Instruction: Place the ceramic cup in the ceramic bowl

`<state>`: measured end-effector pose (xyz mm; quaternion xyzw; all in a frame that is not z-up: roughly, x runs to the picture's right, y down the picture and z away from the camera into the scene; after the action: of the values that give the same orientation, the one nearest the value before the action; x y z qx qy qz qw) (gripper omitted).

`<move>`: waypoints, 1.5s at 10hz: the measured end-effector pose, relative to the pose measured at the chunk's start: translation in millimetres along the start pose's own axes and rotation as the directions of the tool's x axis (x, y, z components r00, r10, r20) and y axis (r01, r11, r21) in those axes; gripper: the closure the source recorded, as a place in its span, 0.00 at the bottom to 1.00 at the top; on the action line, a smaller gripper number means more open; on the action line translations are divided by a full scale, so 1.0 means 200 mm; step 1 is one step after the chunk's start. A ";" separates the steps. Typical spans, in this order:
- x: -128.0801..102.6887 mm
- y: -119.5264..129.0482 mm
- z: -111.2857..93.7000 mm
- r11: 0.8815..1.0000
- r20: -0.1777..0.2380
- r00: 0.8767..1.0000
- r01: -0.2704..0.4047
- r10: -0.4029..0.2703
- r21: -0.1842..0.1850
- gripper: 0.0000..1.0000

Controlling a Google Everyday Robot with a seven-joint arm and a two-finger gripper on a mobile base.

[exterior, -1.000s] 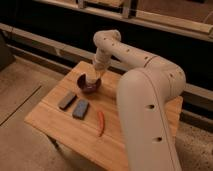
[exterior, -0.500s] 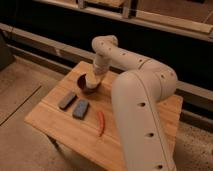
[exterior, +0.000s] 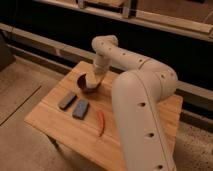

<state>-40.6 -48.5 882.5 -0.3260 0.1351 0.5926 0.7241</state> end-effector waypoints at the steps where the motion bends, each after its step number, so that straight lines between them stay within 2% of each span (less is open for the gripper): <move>1: 0.00 0.00 0.00 1.000 0.000 1.000 0.000 0.000 0.000 0.32; 2: 0.00 0.00 0.00 1.000 0.000 1.000 0.000 0.000 0.000 0.24; 3: 0.00 0.00 0.00 1.000 0.000 1.000 0.000 0.000 0.000 0.20; 6: 0.00 0.00 0.00 1.000 0.001 1.000 0.001 -0.001 0.003 0.20; 7: -0.01 -0.01 -0.01 1.000 0.009 1.000 0.003 -0.003 0.018 0.20; 10: -0.06 -0.04 -0.10 0.994 0.081 0.997 0.002 -0.011 0.106 0.20; 13: -0.06 -0.03 -0.20 0.988 0.140 0.990 -0.012 -0.010 0.157 0.20; 15: -0.02 -0.05 -0.30 0.981 0.192 0.981 -0.059 0.022 0.186 0.20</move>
<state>-20.0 -91.6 842.7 -0.1945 0.1285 0.6199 0.7493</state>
